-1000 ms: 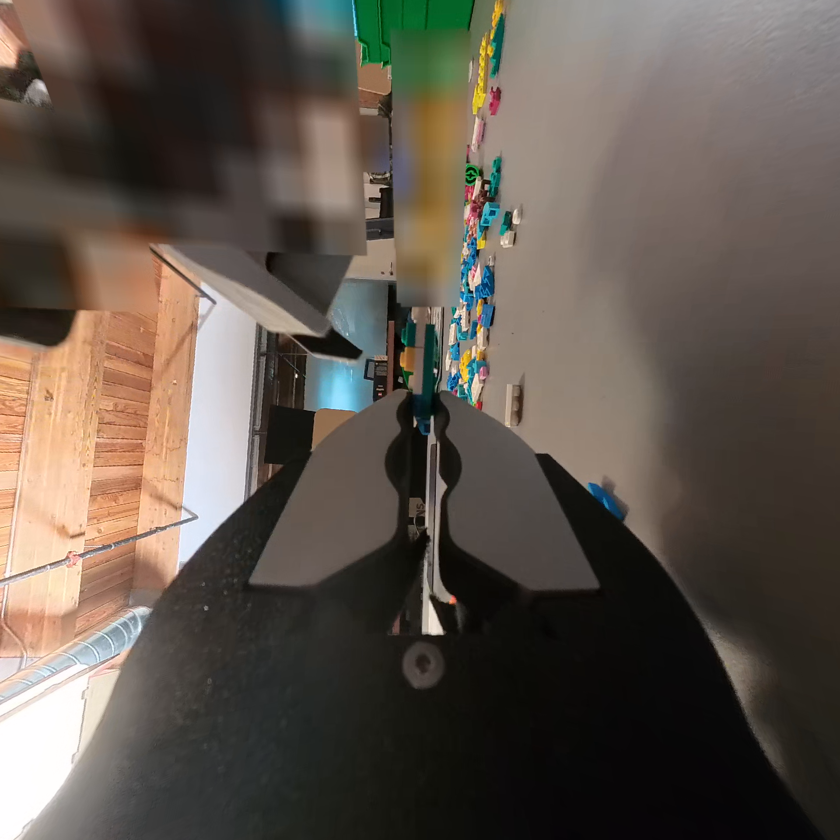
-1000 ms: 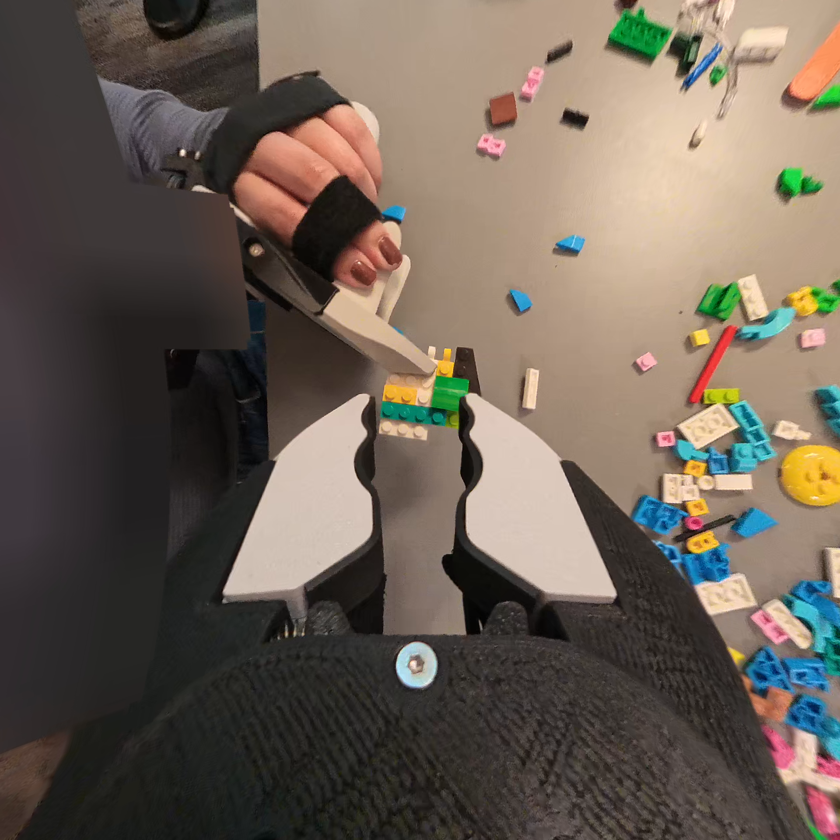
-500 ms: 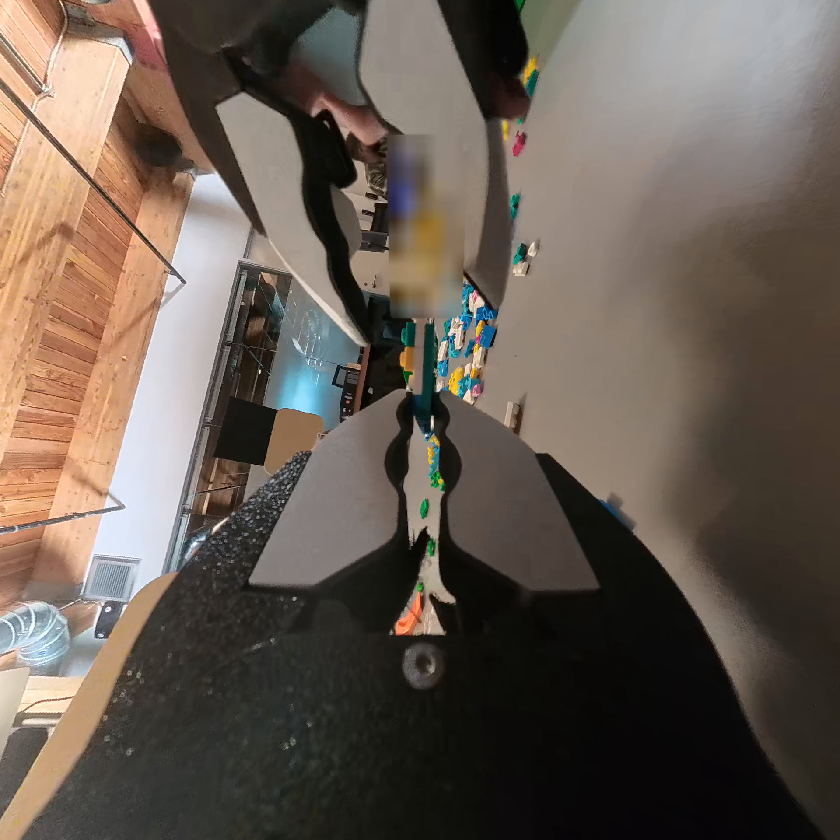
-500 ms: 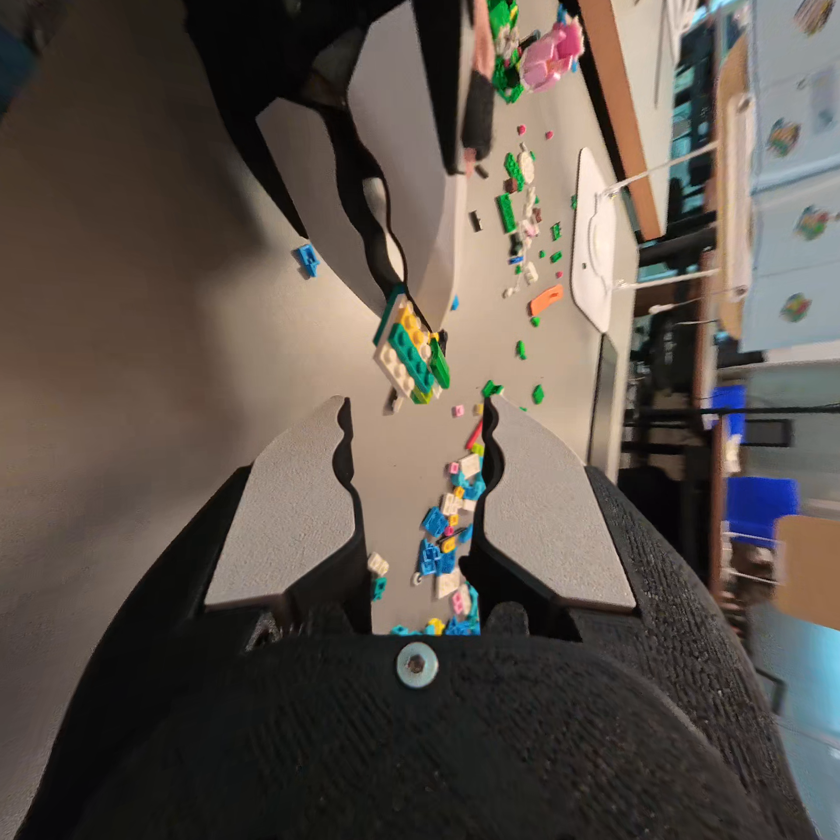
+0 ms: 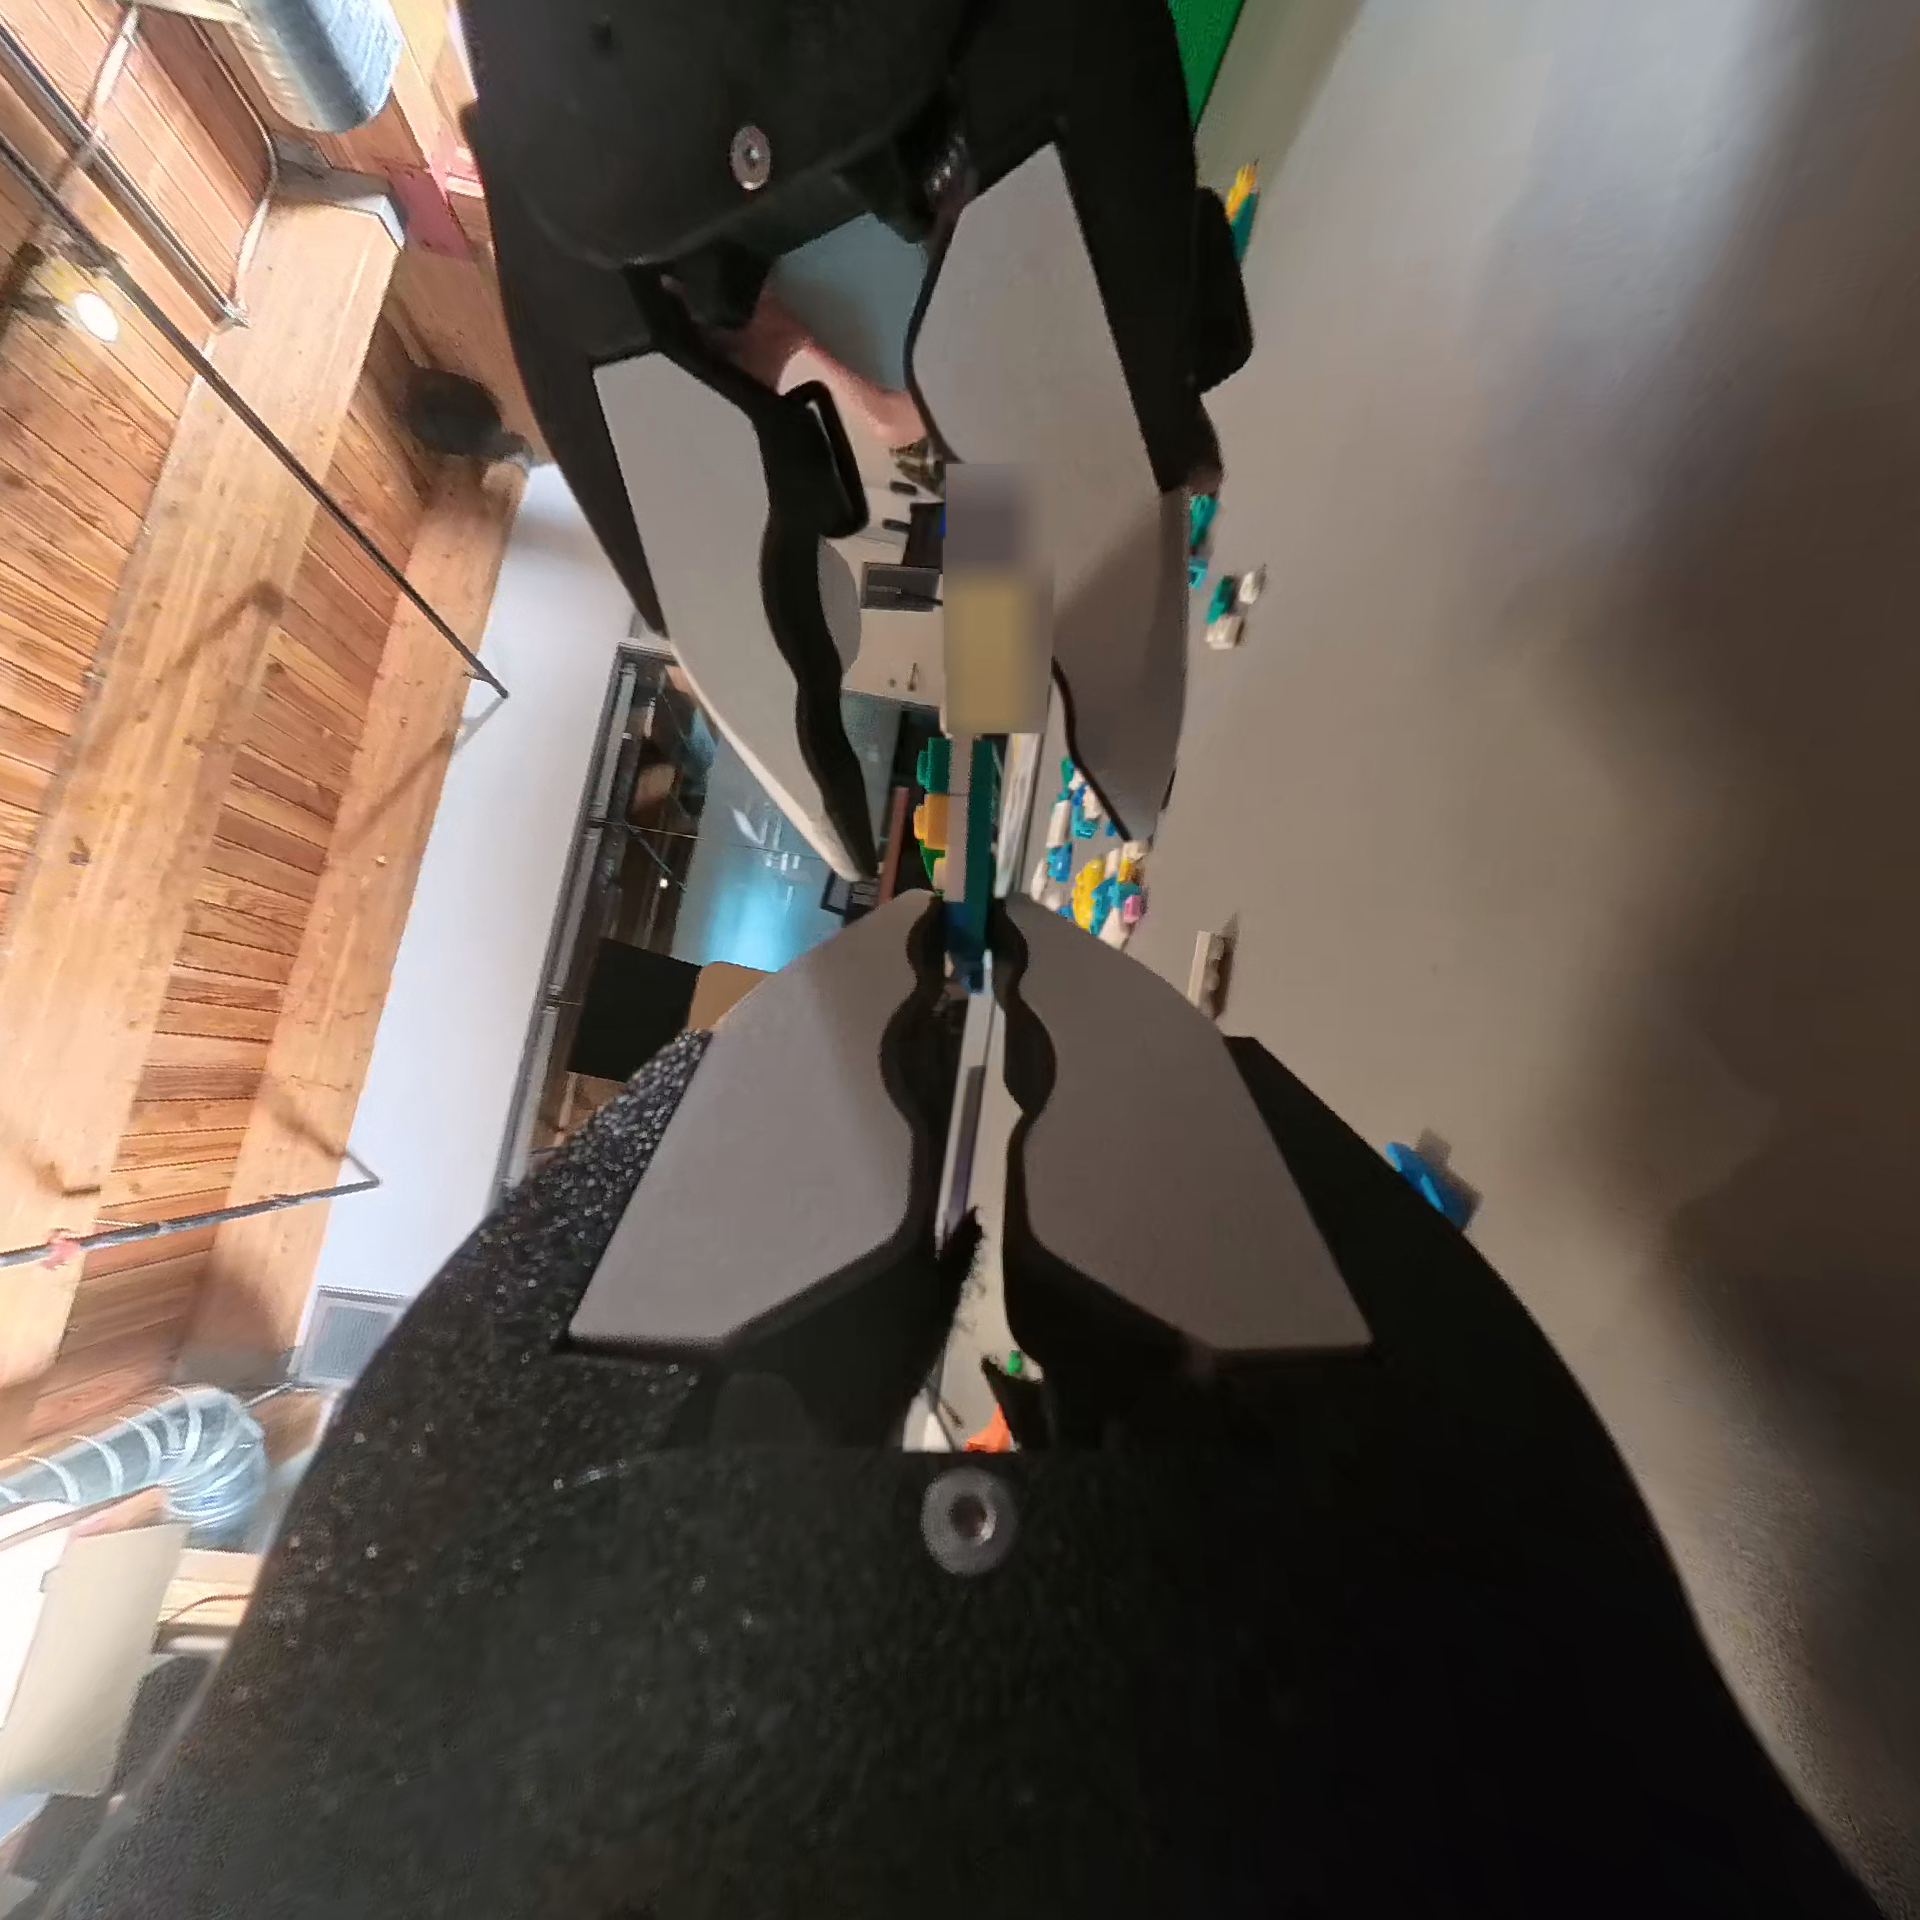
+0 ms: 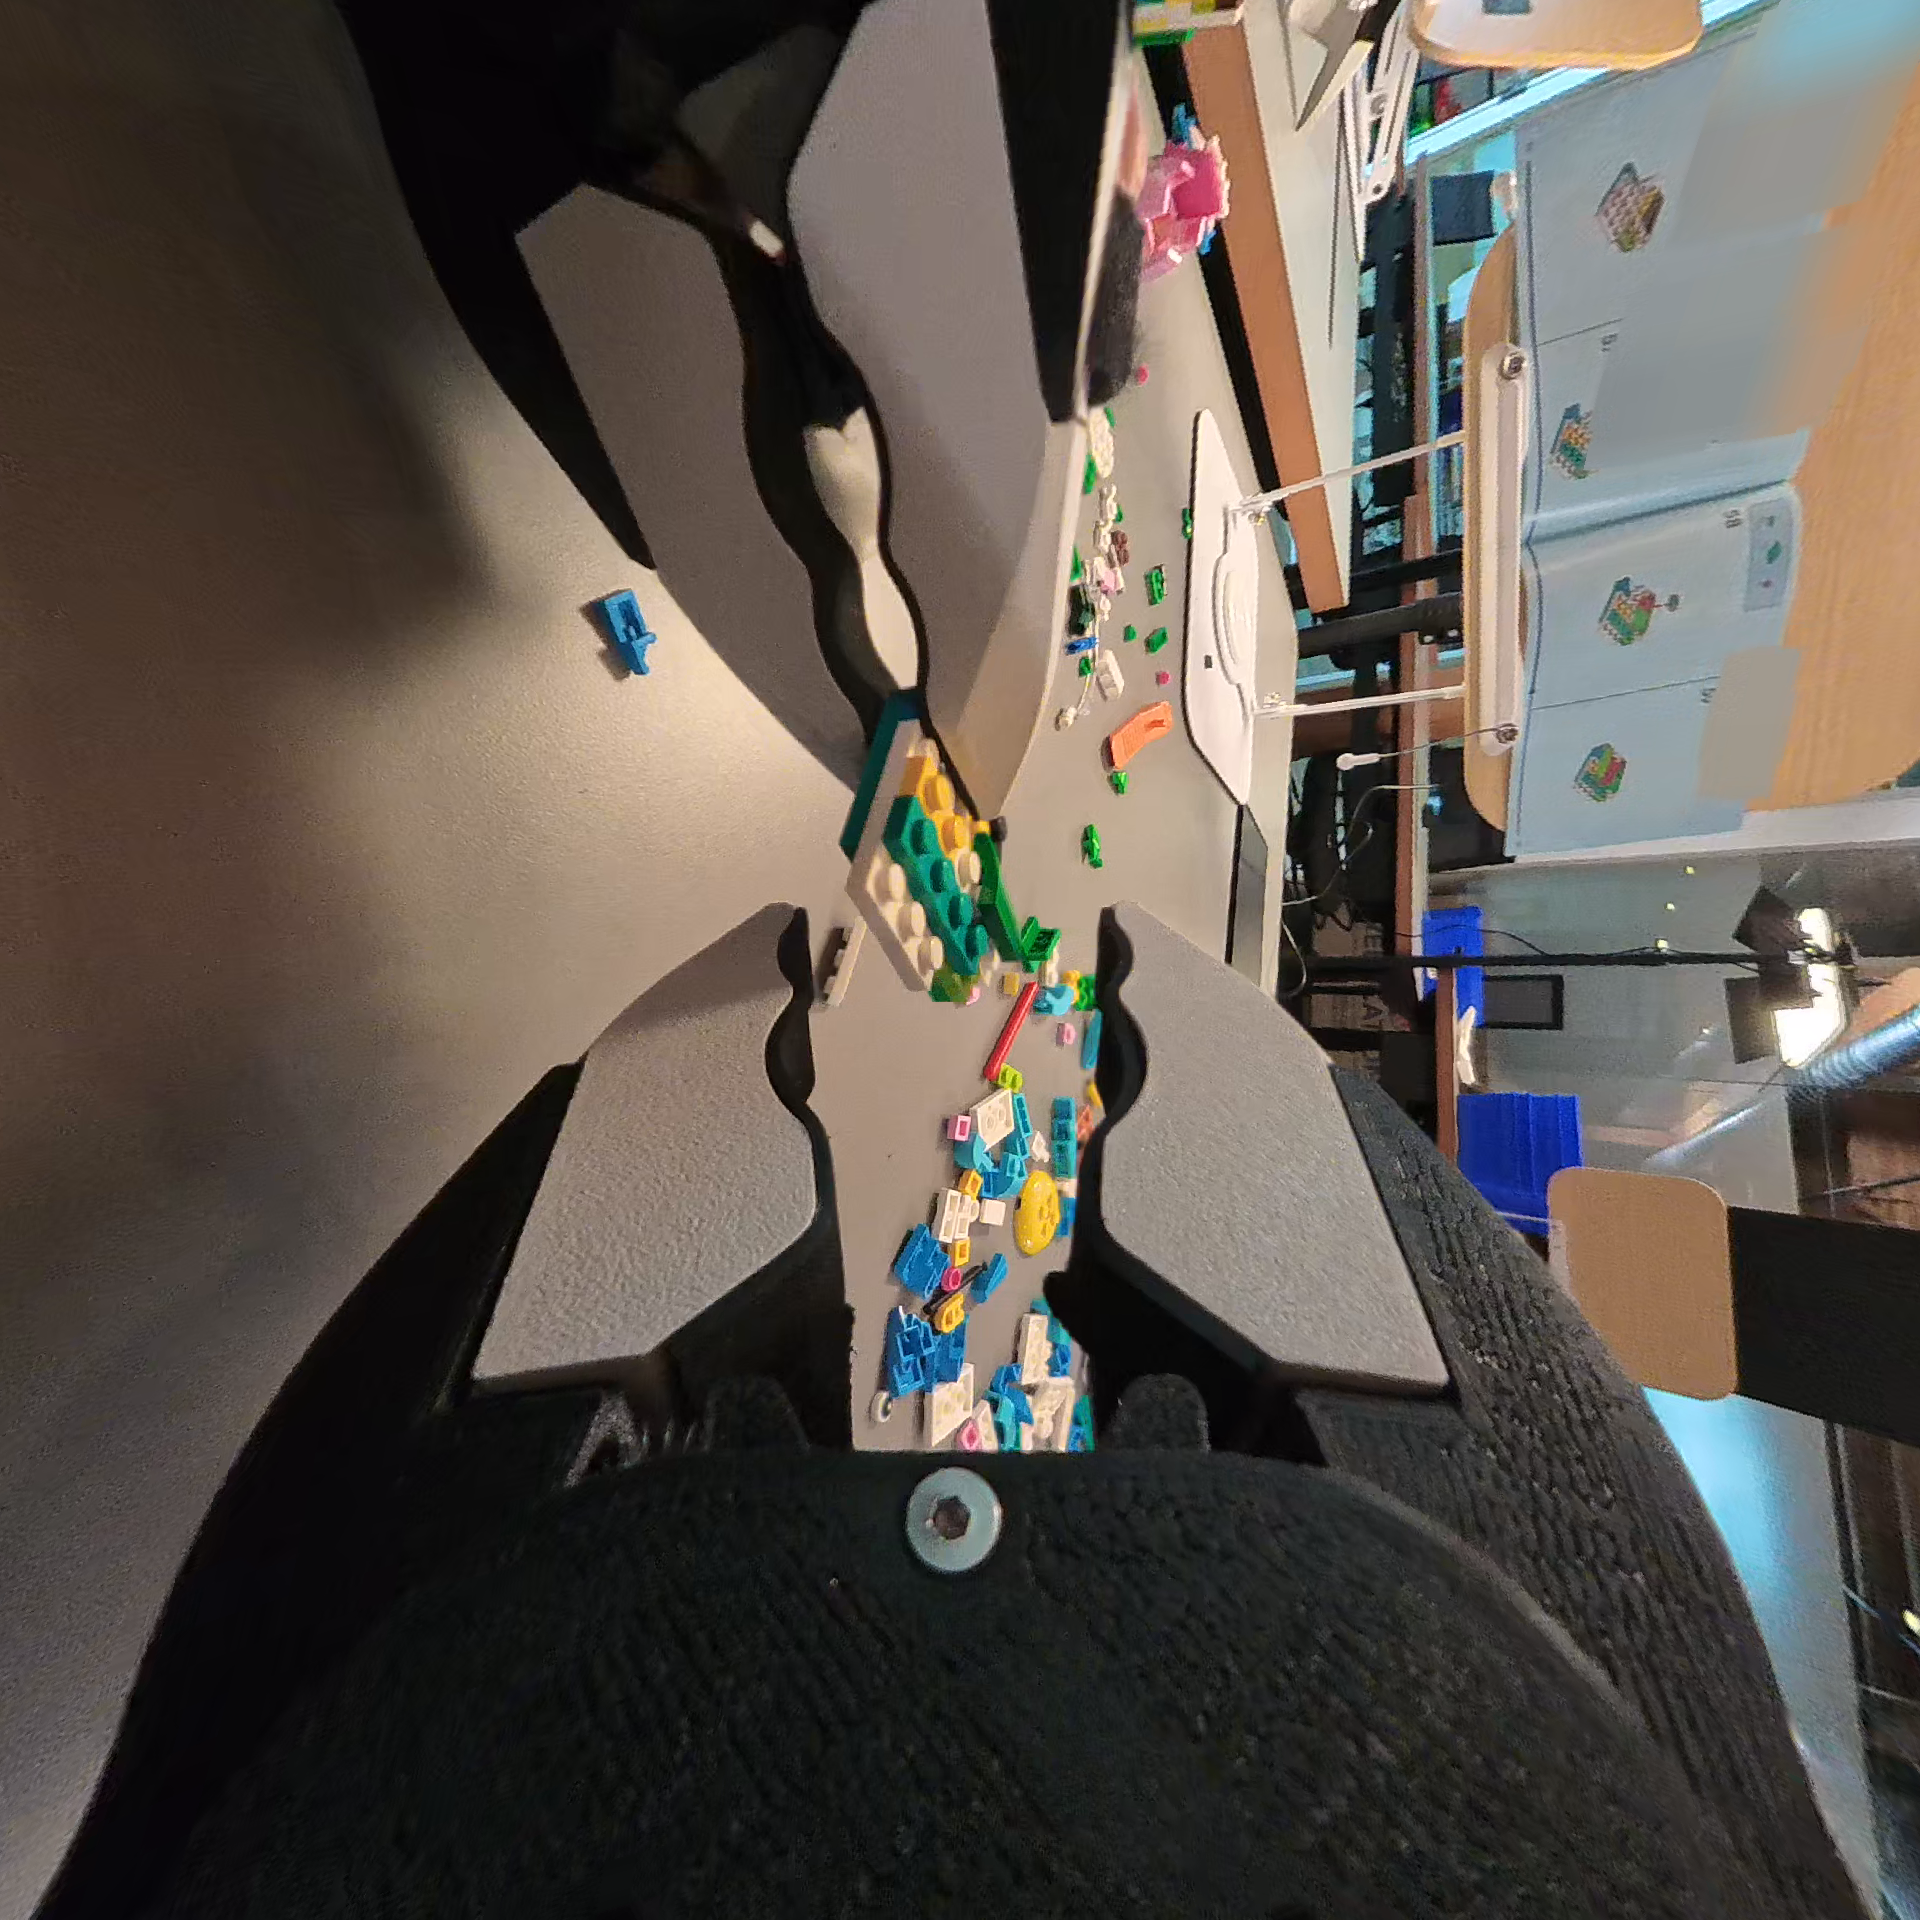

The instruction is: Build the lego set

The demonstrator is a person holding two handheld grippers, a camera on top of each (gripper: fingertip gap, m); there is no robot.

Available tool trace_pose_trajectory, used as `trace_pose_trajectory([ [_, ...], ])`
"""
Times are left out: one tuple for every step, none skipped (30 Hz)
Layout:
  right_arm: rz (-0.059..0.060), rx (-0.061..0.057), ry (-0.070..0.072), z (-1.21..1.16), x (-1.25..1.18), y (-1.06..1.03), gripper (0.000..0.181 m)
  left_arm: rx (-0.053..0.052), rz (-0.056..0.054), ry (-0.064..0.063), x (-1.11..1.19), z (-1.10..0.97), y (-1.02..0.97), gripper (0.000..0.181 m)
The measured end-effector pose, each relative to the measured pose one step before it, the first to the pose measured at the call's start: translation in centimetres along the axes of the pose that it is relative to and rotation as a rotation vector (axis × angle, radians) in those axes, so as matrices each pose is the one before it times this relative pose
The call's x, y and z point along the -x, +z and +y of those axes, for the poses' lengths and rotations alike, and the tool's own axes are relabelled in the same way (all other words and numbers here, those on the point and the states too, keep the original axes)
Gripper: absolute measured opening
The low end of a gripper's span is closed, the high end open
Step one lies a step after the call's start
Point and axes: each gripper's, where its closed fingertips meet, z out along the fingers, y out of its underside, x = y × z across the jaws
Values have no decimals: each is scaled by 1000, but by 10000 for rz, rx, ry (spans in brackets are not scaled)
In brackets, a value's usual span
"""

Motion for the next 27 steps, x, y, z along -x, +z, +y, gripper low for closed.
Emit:
trace_pose_trajectory([
  [77, -87, -48, -40, -46, -71, 51, 8, -57, 155, -5, -29, -1, 7],
  [-10, -141, -67, -92, 133, -65, 51, 20, 13, 81, -76, -3, 25, 7],
  [-98, -143, -81, -78, 338, -45, 52, 30, 13, 37, -52, 36, 26, 7],
  [-96, -79, -53, 21, 408, -17, 53, 40, -27, 24, 24, 71, 8, 7],
  [-31, -61, 31, 63, 366, -4, 54, 44, -31, 0, 47, 107, 13, 7],
  [-5, -121, 126, 5, 344, -32, 56, 34, -1, -22, 13, 97, 8, 8],
  [50, -158, 204, -9, 235, -43, 58, 9, 5, -1, -8, 70, 3, 7],
  [122, -159, 207, 19, 100, -63, 60, 14, -15, 33, -12, 57, 9, 7],
  [76, -170, 127, 25, 84, -102, 61, 46, -51, 82, 13, 67, 22, 7],
  [-7, -191, 51, -20, 140, -117, 65, 62, -42, 111, -10, 72, 16, 7],
  [-8, -182, 28, -21, 48, -111, 69, 62, 15, 94, -91, 42, 26, 7],
  [39, -131, -3, 18, -116, -106, 72, 47, 13, 74, -73, 10, 19, 7],
  [131, -78, -66, 90, -352, -126, 75, 35, -19, 55, -4, -6, 16, 7],
  [207, -89, -97, 73, -523, -145, 76, 27, -11, 18, 2, 4, 3, 7],
  [204, -121, -55, 36, -578, -144, 76, 20, -1, -21, 6, 34, 14, 7],
  [164, -123, 26, 48, -550, -103, 76, 28, -13, -36, 34, 64, 12, 7],
  [144, -132, 71, 38, -478, -46, 76, 31, -20, -43, 50, 82, -6, 7],
  [135, -153, 85, -2, -406, -7, 76, 24, -6, -46, 40, 75, 9, 7],
  [169, -148, 104, 10, -372, 57, 76, 29, -1, -40, 19, 83, 5, 7],
  [225, -143, 111, 5, -370, 98, 76, 26, -5, -19, 18, 82, 7, 7],
  [254, -158, 103, -21, -341, 99, 76, 26, 6, -5, -18, 70, 22, 8],
  [230, -135, 90, -24, -272, 96, 76, 37, 43, -1, -73, 92, 33, 7],
  [149, -85, 72, -14, -137, 50, 76, 41, 51, 1, -94, 88, 65, 7],
  [66, -45, 38, -8, -13, 1, 75, 15, 15, 4, -23, 49, 43, 7],
  [182, -59, 14, 2, -139, -75, 75, -13, -12, -16, 26, -1, 4, 8],
  [311, -150, 71, -92, -301, -149, 74, -18, -7, -37, 25, -4, -5, 8],
  [304, -196, 153, -124, -292, -168, 73, 4, -2, -37, 20, 31, -2, 7],
])
